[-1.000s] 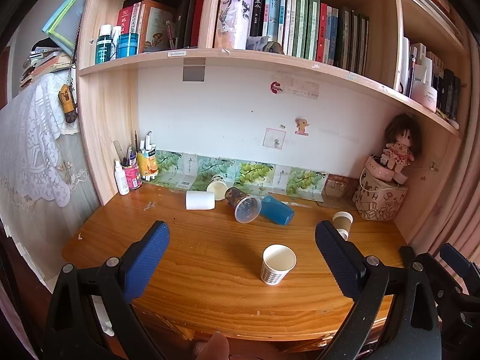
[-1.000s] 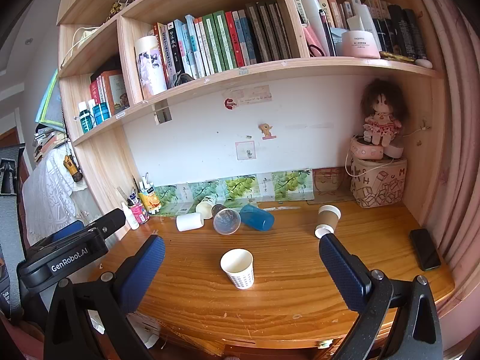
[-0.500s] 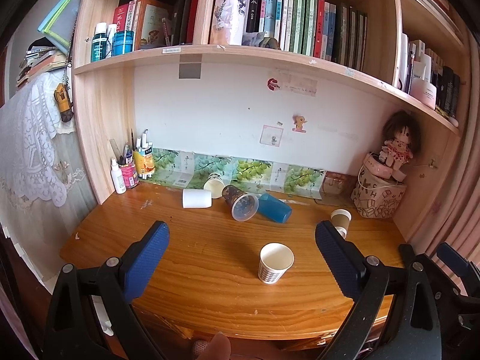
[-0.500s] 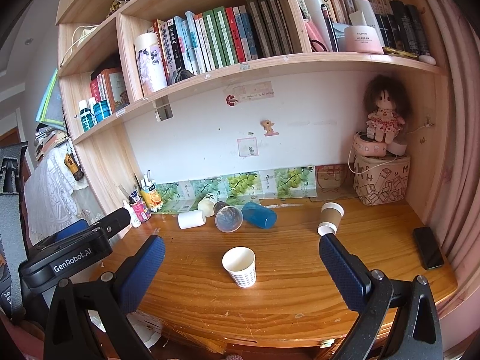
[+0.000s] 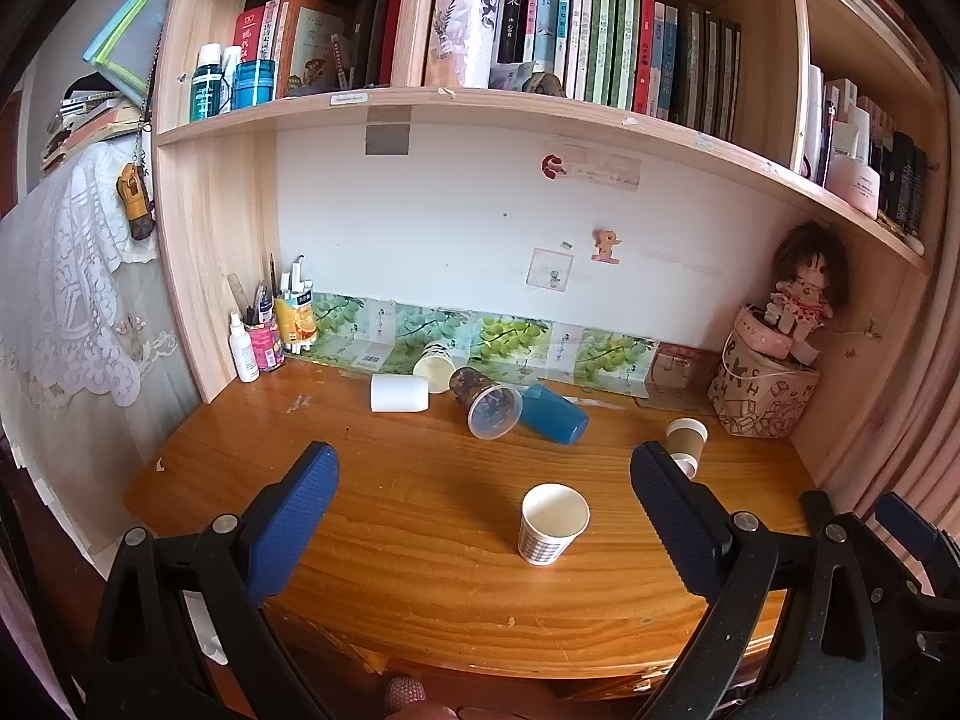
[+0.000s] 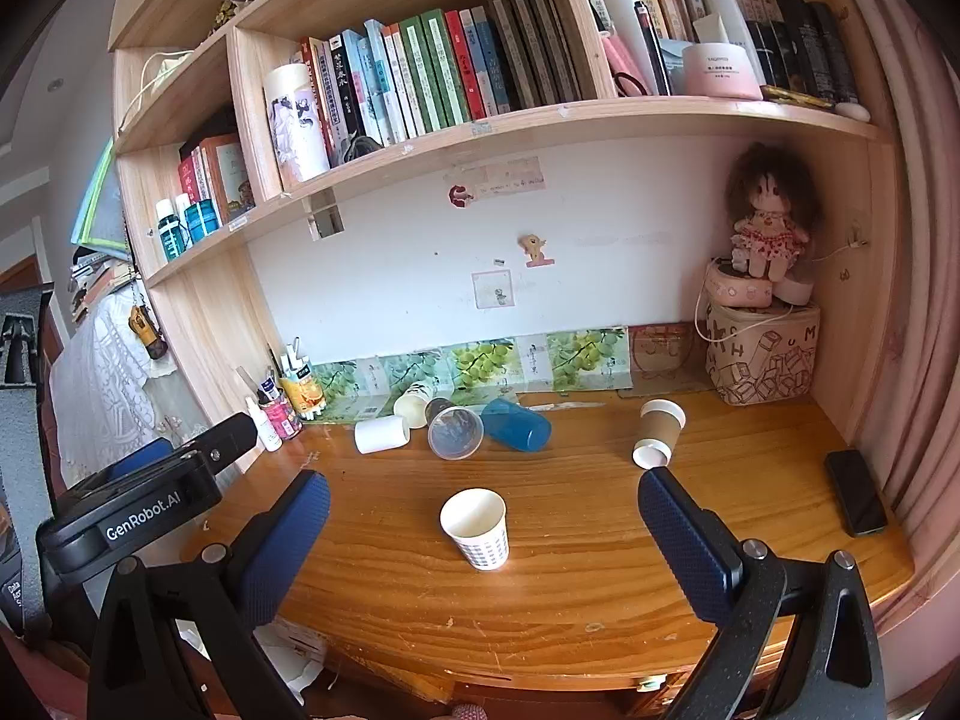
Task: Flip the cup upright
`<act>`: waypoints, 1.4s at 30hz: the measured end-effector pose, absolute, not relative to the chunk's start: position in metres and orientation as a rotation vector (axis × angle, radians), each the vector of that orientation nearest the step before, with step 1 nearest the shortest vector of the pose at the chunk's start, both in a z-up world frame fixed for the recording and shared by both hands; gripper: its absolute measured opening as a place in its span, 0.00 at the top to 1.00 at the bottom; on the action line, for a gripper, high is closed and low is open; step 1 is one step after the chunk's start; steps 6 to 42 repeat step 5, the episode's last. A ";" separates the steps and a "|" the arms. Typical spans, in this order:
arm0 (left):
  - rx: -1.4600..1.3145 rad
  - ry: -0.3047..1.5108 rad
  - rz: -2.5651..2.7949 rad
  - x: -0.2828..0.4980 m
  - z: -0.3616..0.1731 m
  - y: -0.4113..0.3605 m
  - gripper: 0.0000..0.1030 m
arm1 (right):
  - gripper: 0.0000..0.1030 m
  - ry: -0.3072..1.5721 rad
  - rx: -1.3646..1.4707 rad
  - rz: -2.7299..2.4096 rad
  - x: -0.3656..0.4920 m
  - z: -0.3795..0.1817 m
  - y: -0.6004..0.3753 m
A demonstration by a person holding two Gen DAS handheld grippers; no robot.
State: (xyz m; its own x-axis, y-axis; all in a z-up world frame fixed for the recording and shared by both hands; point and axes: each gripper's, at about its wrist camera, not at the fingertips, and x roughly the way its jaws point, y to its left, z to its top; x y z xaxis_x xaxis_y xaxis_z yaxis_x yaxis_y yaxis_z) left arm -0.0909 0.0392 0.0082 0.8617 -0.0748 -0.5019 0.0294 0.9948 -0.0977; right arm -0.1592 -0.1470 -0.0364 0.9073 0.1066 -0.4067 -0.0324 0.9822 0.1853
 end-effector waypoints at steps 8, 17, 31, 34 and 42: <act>-0.088 0.543 -0.054 -0.092 0.006 0.038 0.04 | 0.00 0.440 0.179 0.087 -0.162 -0.042 -0.149; -0.088 0.543 -0.054 -0.092 0.006 0.038 0.04 | 0.00 0.440 0.179 0.087 -0.162 -0.042 -0.149; -0.088 0.543 -0.054 -0.092 0.006 0.038 0.04 | 0.00 0.440 0.179 0.087 -0.162 -0.042 -0.149; -0.088 0.543 -0.054 -0.092 0.006 0.038 0.04 | 0.00 0.440 0.179 0.087 -0.162 -0.042 -0.149; -0.088 0.543 -0.054 -0.092 0.006 0.038 0.04 | 0.00 0.440 0.179 0.087 -0.162 -0.042 -0.149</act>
